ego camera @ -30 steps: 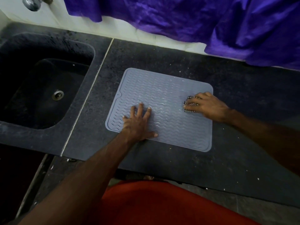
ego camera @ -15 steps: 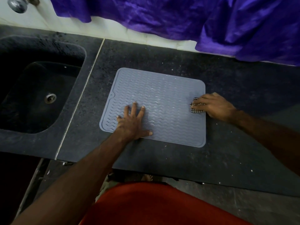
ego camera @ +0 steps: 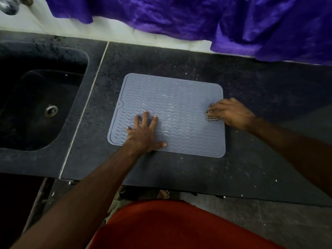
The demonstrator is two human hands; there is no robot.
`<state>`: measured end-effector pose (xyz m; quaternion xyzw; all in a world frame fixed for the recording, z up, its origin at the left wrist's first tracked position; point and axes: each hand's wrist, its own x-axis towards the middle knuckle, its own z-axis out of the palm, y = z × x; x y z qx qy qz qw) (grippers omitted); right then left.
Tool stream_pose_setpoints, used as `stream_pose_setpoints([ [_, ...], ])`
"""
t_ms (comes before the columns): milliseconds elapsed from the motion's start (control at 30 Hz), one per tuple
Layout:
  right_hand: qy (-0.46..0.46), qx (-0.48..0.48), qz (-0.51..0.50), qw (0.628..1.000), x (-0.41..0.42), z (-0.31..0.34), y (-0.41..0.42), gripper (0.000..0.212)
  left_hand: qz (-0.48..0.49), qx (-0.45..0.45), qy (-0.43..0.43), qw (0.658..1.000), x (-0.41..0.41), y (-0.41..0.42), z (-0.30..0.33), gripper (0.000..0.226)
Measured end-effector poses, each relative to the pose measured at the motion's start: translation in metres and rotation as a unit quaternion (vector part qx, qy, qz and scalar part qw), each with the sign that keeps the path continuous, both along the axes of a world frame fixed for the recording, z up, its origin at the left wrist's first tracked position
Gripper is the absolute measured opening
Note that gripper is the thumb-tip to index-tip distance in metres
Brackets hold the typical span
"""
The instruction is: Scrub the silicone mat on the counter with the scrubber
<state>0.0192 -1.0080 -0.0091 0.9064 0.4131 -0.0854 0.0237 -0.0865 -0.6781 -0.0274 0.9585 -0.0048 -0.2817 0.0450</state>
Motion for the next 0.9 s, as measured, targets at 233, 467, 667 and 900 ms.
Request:
stream_pose_setpoints([
  [233, -0.019, 0.067, -0.039, 0.997, 0.013, 0.007, 0.043, 0.052, -0.002, 0.006, -0.001, 1.0, 0.001, -0.001, -0.002, 0.116],
  [467, -0.007, 0.045, -0.027, 0.999, 0.012, -0.01, 0.045, 0.061, -0.002, 0.002, -0.001, 1.0, 0.001, 0.0, -0.003, 0.116],
  [667, 0.006, -0.01, -0.088, 0.996, 0.02, 0.017, -0.001, 0.05, -0.003, -0.004, -0.005, 1.0, -0.001, 0.0, -0.002, 0.116],
  [900, -0.008, 0.047, -0.015, 0.999, 0.033, -0.012, 0.083, 0.05, -0.004, 0.002, -0.008, 1.0, 0.0, -0.001, -0.002, 0.116],
])
